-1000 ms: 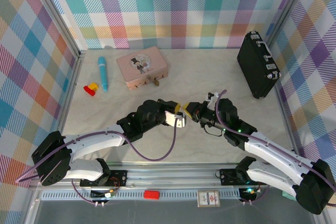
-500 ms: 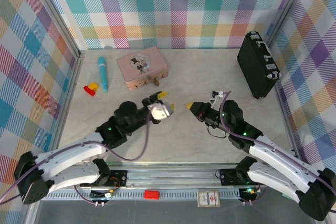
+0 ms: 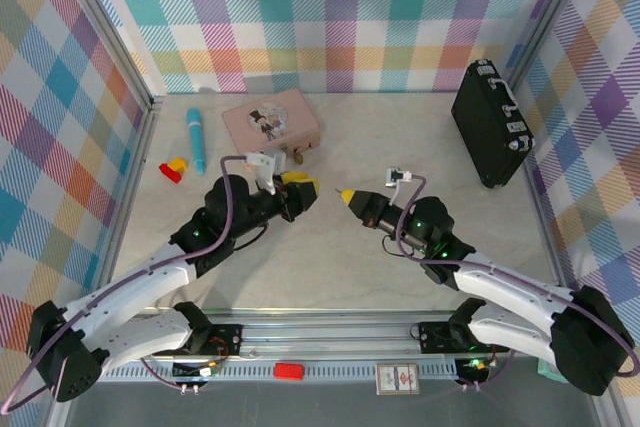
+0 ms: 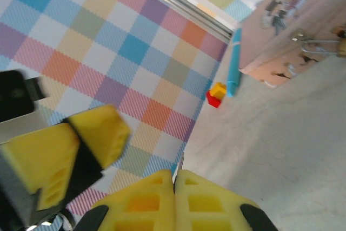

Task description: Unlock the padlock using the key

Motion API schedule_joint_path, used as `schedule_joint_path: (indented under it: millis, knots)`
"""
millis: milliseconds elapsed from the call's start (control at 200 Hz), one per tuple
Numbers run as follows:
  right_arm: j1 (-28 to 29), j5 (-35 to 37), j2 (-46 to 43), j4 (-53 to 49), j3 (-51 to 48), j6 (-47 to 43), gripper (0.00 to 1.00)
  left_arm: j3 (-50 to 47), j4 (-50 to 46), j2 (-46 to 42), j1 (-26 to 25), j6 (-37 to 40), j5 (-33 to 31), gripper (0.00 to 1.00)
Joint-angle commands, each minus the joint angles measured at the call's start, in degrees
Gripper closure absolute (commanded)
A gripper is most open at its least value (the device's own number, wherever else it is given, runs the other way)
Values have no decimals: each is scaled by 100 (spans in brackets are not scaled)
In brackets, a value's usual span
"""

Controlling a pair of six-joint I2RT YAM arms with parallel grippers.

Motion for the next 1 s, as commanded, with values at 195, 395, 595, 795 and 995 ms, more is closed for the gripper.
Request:
schedule_joint_path:
  millis: [195,395,595,795,995]
  knots:
    - [68,-303,650,2344,-73,-456,100,335,857,587,184,-2182,1353,62]
    - [90,-447,849,2631,-22,-466,100,284,1226,750,259,-2463,1472,65]
    - [105,-438,681,2606,-164,-515,100,188,1447,809,489,-2674,1608,63]
    - [114,-425,642,2499,-117,-507,100,182,1883,995,500,-2851,1899,69]
    - [114,-355,775,2542,-41,-465,100,152,1960,990,500,-2886,2060,74]
